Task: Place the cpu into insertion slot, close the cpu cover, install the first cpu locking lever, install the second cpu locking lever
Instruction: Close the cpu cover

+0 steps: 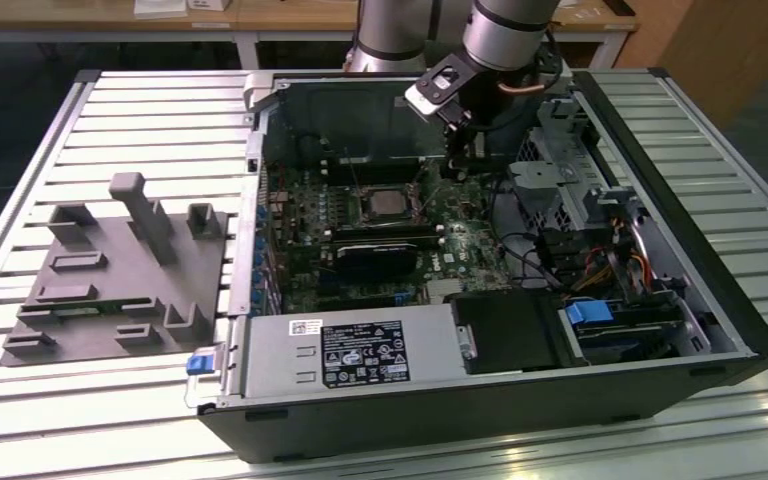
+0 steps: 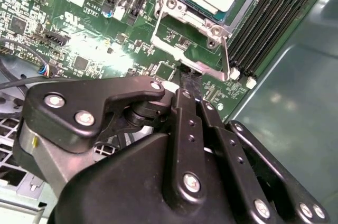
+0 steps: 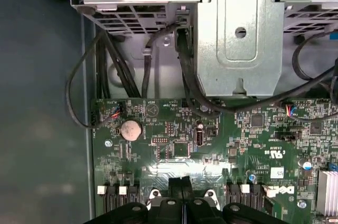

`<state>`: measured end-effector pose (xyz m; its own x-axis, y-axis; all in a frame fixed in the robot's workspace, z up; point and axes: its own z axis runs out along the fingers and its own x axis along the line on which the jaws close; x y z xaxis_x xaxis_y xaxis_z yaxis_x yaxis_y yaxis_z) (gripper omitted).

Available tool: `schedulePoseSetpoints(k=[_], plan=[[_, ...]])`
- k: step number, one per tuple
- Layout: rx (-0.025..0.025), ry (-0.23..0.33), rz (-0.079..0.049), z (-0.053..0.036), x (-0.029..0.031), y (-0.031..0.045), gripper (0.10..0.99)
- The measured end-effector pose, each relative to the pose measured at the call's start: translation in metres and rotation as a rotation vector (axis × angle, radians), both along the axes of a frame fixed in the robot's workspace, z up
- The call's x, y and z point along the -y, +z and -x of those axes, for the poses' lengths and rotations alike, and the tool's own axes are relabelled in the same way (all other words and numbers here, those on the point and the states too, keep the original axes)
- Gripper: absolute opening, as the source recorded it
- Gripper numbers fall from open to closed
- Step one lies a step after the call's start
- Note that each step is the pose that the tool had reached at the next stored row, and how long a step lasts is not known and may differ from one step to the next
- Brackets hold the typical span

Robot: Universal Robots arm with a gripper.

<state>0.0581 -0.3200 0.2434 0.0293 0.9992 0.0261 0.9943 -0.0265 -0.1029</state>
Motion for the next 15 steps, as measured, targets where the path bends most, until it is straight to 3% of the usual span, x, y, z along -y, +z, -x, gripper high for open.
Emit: schedulePoseSetpoints(k=[5, 15], plan=[[0.0077, 0.000, 0.000, 0.0107, 0.0000, 0.0000, 0.102], [0.0358, 0.000, 0.000, 0.0345, 0.0000, 0.0000, 0.102]])
